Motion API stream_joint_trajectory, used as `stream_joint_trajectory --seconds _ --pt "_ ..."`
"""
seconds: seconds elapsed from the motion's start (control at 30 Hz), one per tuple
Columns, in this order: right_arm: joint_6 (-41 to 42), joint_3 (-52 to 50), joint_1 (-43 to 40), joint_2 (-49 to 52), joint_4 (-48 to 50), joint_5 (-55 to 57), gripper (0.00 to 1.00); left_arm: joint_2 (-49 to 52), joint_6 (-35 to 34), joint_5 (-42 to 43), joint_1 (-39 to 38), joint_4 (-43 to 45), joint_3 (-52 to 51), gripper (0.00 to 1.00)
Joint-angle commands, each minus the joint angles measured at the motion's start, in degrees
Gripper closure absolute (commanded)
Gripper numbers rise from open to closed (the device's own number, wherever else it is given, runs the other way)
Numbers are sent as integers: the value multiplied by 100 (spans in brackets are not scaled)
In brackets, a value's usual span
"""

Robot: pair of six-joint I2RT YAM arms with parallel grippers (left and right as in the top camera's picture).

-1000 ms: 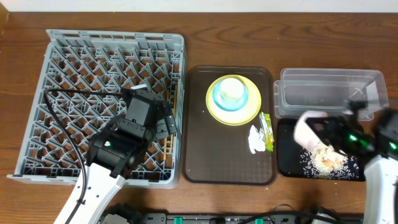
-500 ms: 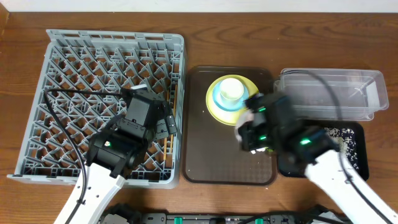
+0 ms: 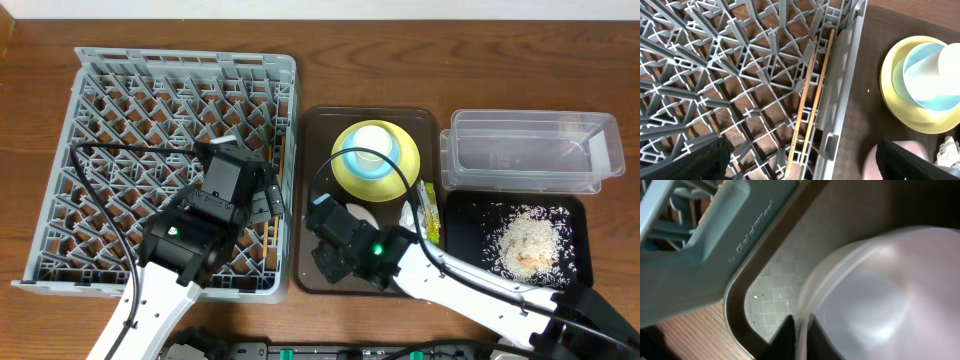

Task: Sort waste into correct bins and load items into the dishwasher
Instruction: 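Carry the plate back and set it on the brown tray, release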

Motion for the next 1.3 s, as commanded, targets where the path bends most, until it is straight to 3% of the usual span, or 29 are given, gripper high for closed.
stream_joint_trajectory --seconds 0.0,0.13,0.2,0.47,0.57,0.73,0.8,1.27 --pt "-87 94 72 -46 -26 297 89 -4 -28 -50 39 -2 31 6" --pt "-131 144 -13 -127 -422 299 89 -4 -28 -50 39 -2 31 6" --pt "-282 214 -81 -184 -737 302 79 -4 -28 -50 39 -2 31 6" --pt "-503 962 -363 -588 -1954 411 63 -4 -28 -50 39 -2 31 6" --pt "-485 1123 -632 -684 -2474 446 51 -4 -28 -50 39 -2 31 6" --pt "-487 1047 -1449 -581 -3217 446 49 -4 -28 -50 39 -2 31 6" --pt "-490 767 -2118 -358 -3040 376 50 -4 -28 -50 39 -2 31 6" --pt "144 527 -2686 358 -2439 1285 56 -4 -28 -50 39 -2 31 6"
